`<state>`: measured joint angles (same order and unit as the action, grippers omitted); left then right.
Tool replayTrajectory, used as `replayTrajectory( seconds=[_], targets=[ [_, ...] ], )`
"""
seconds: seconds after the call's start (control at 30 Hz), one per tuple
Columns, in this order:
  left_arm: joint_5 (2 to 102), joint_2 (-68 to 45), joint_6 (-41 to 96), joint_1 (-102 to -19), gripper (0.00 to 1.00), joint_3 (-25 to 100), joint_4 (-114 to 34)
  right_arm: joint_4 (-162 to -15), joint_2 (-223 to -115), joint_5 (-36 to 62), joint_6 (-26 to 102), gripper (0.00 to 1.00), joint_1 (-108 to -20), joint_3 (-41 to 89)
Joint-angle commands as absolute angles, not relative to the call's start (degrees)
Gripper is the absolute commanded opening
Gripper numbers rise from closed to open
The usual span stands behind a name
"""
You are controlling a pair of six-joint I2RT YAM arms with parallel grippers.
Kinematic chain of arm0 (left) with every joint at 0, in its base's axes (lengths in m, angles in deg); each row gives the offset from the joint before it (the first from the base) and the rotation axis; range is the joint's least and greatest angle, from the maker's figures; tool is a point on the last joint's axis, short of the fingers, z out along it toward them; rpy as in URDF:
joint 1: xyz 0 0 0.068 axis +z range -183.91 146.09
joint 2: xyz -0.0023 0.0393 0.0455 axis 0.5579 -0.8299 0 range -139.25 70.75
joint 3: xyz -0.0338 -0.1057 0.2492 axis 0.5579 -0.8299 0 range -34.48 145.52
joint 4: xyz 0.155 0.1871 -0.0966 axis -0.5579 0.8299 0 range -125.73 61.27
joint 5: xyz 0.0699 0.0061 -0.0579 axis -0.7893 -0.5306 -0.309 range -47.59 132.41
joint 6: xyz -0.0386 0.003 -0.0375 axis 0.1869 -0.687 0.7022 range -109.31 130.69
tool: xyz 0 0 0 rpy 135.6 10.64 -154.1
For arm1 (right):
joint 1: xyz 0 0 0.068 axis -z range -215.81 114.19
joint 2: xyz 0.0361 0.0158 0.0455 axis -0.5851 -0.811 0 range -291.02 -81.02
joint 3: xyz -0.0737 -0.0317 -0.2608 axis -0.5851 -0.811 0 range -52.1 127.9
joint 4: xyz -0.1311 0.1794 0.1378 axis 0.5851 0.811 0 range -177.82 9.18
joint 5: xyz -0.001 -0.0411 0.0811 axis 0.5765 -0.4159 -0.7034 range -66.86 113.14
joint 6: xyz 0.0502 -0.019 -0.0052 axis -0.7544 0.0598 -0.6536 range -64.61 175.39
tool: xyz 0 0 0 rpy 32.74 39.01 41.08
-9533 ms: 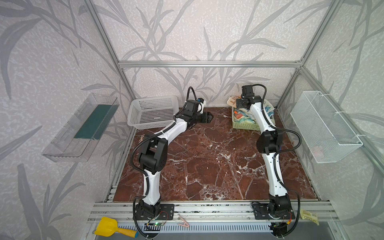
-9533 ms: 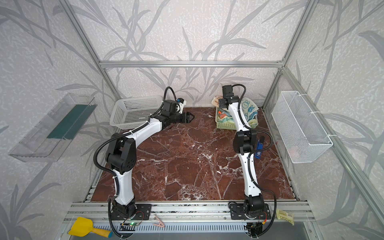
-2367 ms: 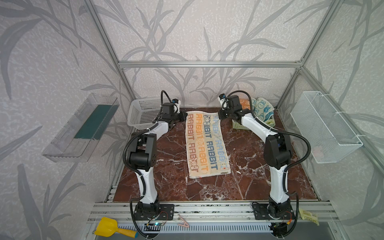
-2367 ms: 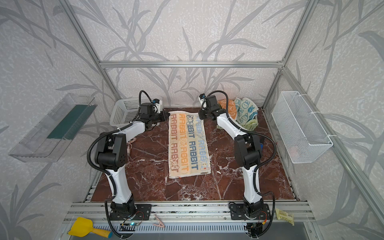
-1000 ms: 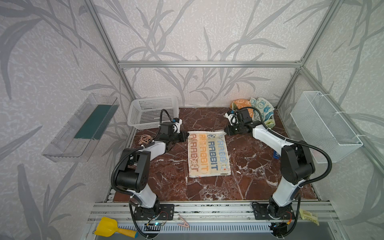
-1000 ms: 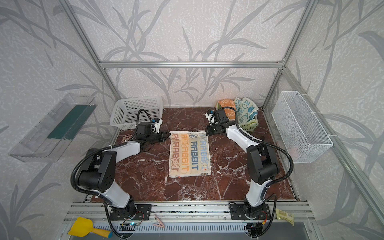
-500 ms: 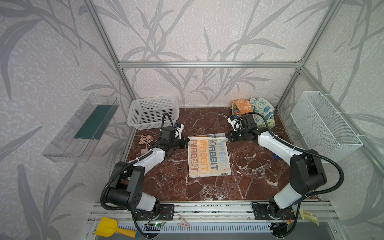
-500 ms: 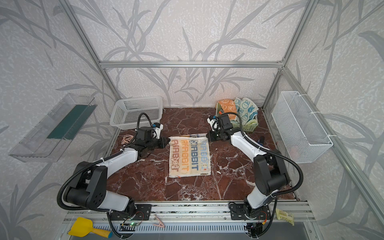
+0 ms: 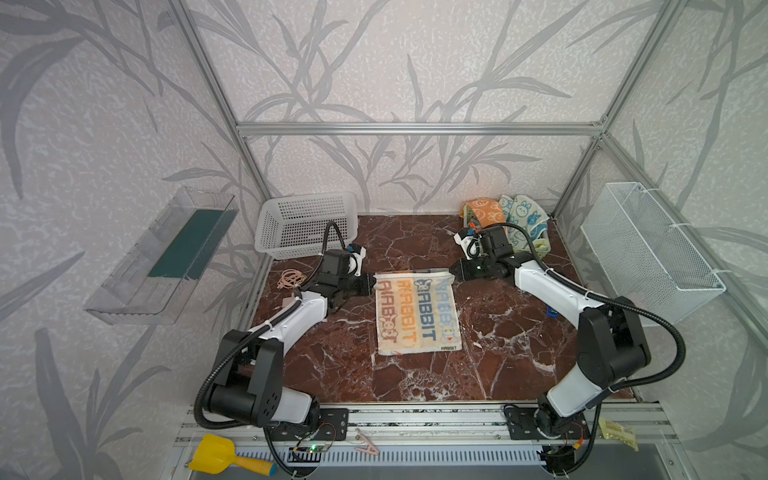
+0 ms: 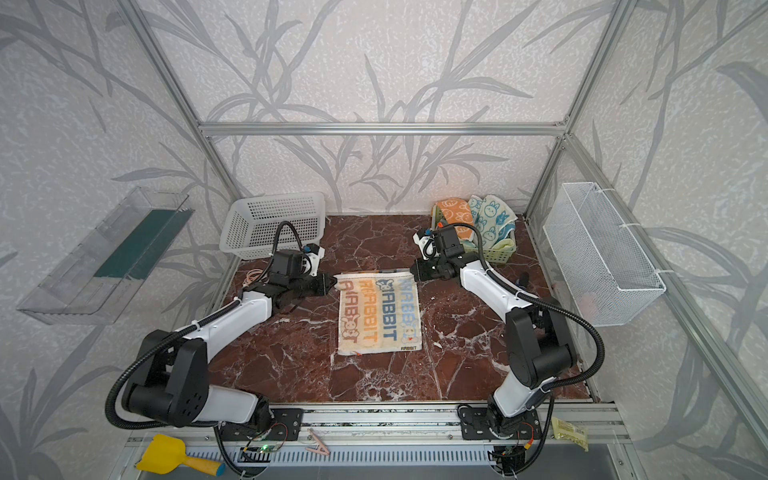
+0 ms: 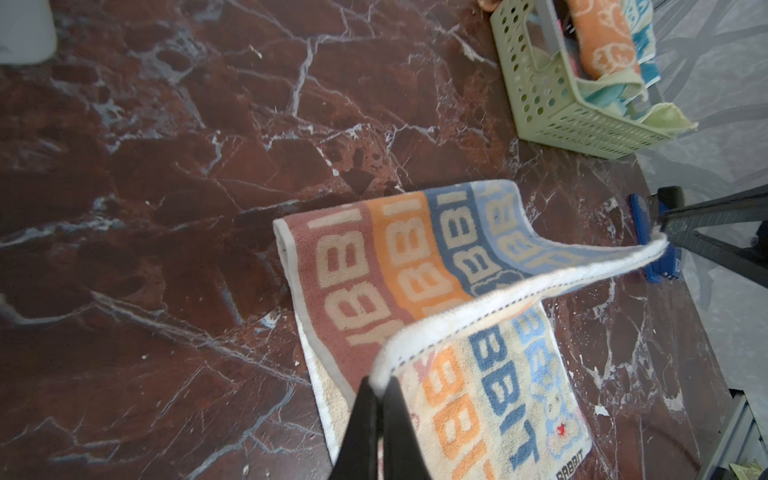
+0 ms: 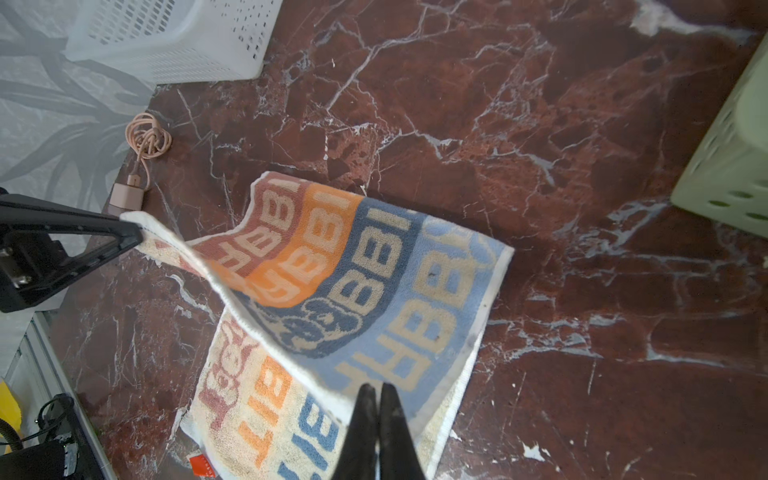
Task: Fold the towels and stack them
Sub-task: 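Grasp the towel's far edge with both grippers and fold it toward the robot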
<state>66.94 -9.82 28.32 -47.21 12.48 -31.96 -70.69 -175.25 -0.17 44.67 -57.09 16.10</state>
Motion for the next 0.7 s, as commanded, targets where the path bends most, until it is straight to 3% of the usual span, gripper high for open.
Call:
replayTrajectory(
  seconds=[0.0,0.27,0.43,0.67],
  targets=[
    [65.81,-8.92,27.76,-47.27,0.00,12.05,-29.32,-68.87,-172.20,0.48,44.71,0.00,-58.36,14.57],
    [65.87,-8.36,32.13,-49.03,0.00,2.29,-32.90,-75.62,-172.40,-0.78,40.54,0.00,-59.95,1.60],
    [66.31,-9.98,33.97,-49.16,0.00,-0.45,-33.96,-75.25,-175.31,-1.38,40.59,0.00,-59.92,2.56],
    [65.92,-5.36,32.44,-49.61,0.00,2.52,-28.92,-68.95,-171.05,0.61,43.20,0.00,-59.89,8.37]
  ],
)
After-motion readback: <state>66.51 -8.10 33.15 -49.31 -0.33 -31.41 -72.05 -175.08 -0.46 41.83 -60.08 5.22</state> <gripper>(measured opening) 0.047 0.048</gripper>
